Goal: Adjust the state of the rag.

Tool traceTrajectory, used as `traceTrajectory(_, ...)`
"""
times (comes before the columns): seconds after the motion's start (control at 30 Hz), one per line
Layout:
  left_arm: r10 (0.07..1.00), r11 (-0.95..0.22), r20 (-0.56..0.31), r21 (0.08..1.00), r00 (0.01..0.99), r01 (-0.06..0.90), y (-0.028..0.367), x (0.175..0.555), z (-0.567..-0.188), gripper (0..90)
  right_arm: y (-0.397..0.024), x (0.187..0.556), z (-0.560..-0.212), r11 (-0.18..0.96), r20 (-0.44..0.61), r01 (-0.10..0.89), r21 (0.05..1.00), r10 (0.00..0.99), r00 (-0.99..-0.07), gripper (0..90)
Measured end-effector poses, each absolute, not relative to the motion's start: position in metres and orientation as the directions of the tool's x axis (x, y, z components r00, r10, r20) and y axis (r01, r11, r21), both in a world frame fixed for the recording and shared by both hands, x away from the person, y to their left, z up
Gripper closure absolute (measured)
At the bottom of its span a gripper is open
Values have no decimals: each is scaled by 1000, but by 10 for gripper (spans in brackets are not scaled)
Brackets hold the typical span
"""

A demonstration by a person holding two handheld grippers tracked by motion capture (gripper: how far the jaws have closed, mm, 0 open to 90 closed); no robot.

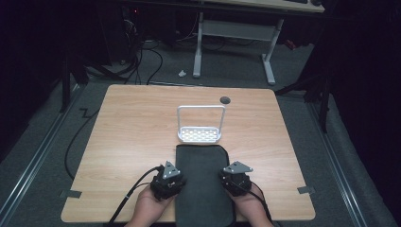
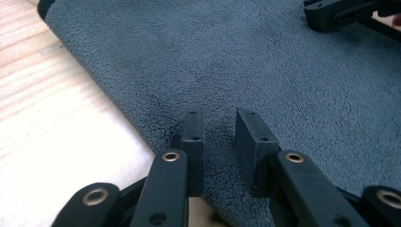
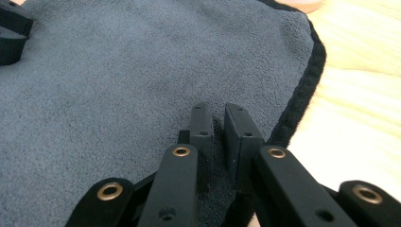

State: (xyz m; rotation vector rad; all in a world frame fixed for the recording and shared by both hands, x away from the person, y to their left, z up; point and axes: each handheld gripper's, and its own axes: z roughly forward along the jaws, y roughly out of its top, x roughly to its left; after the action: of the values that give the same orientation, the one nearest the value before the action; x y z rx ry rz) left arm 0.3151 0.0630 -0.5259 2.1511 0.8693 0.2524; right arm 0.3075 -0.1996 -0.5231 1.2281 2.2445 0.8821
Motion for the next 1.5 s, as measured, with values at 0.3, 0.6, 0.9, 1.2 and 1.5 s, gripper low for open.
traceTrajectory(0.3,657,-425,-139,744,741,516,78,297,-528,735,-193,283,-524,415,-50,560,717,832,-552,811)
traceTrajectory(0.6,640,-401,-182,749,746,527,88,293,-528,686,-189,276,-527,412,-46,546,730,826,-562,804)
traceTrajectory(0.9,769,-249,-220,761,600,599,99,357,-522,434,-191,277,-528,411,-42,537,737,820,-570,803)
traceTrajectory(1.2,787,-198,-288,720,545,666,86,388,-530,396,-192,278,-527,418,-39,537,733,813,-580,801)
traceTrajectory(1.5,782,-227,-242,747,574,625,79,381,-535,742,-196,293,-516,357,-27,540,762,852,-523,690)
